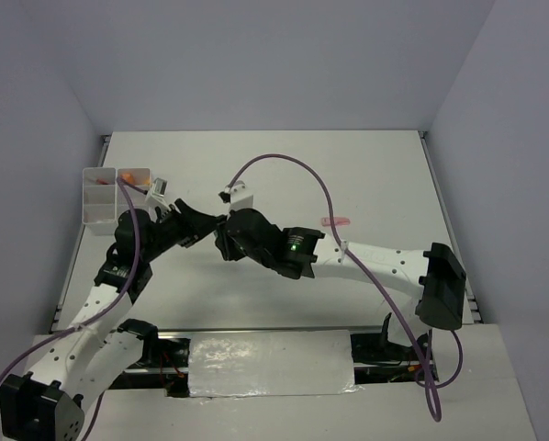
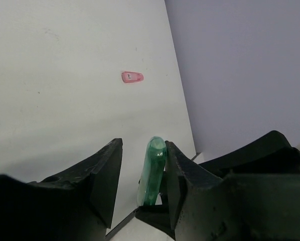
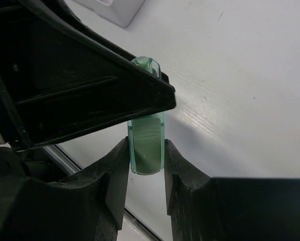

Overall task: Sort the stationery into containers
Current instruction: Place the stationery in the storage box.

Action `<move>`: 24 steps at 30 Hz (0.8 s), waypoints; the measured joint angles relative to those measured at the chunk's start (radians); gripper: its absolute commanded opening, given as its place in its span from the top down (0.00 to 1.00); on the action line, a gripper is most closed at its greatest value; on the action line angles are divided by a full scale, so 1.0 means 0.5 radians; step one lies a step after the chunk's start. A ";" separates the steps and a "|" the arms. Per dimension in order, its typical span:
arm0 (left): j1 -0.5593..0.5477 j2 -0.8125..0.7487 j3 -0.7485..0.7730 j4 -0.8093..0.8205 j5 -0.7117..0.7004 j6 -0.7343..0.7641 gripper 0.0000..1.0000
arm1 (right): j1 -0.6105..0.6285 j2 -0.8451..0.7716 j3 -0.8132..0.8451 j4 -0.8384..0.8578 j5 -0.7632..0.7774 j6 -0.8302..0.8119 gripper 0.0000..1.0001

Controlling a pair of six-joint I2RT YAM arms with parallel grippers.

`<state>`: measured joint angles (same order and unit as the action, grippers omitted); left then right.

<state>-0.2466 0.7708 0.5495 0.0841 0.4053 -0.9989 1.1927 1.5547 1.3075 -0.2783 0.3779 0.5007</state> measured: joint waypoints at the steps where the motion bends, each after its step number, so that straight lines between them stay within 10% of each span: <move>1: -0.008 0.014 0.000 0.009 0.001 -0.001 0.49 | 0.002 0.005 0.005 0.000 -0.004 -0.011 1.00; 6: -0.056 0.039 0.000 0.022 -0.014 -0.002 0.58 | 0.013 0.092 0.121 -0.018 -0.071 -0.070 1.00; 10: -0.060 0.046 0.001 -0.019 -0.063 0.048 1.00 | 0.024 0.138 0.153 -0.032 -0.079 -0.107 1.00; 19: -0.076 0.136 0.283 -0.345 -0.204 0.352 1.00 | -0.038 0.111 0.079 0.192 -0.163 -0.134 1.00; 24: -0.107 0.194 0.430 -0.437 -0.251 0.492 1.00 | -0.096 0.014 -0.035 0.337 -0.248 -0.181 0.46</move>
<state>-0.3000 0.8677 0.7643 -0.1345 0.2798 -0.7528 1.1446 1.5620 1.2900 -0.1097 0.2539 0.4103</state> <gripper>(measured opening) 0.276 0.459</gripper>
